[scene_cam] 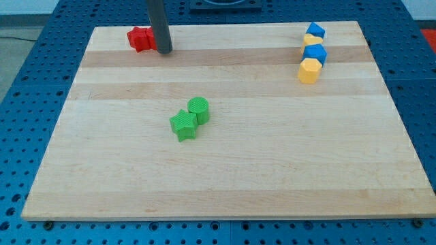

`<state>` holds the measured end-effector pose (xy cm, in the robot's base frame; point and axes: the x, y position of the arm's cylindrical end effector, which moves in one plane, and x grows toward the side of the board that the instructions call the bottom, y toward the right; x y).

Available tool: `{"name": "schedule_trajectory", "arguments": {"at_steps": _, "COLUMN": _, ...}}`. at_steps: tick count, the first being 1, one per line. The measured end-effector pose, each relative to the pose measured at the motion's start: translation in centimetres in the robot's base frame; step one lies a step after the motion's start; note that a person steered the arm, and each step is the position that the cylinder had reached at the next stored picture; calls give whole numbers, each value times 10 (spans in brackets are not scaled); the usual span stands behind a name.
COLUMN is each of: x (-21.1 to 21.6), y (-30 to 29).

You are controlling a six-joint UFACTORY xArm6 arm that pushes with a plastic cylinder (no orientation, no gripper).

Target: Move the blue triangle to the left

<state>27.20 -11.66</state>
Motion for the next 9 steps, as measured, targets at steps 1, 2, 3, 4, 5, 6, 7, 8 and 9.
{"name": "schedule_trajectory", "arguments": {"at_steps": 1, "x": -31, "y": 58}}
{"name": "schedule_trajectory", "arguments": {"at_steps": 2, "x": -68, "y": 113}}
{"name": "schedule_trajectory", "arguments": {"at_steps": 3, "x": -78, "y": 171}}
{"name": "schedule_trajectory", "arguments": {"at_steps": 4, "x": -81, "y": 267}}
{"name": "schedule_trajectory", "arguments": {"at_steps": 5, "x": -80, "y": 347}}
{"name": "schedule_trajectory", "arguments": {"at_steps": 6, "x": -50, "y": 332}}
{"name": "schedule_trajectory", "arguments": {"at_steps": 7, "x": -32, "y": 319}}
{"name": "schedule_trajectory", "arguments": {"at_steps": 8, "x": -34, "y": 257}}
{"name": "schedule_trajectory", "arguments": {"at_steps": 9, "x": -32, "y": 199}}
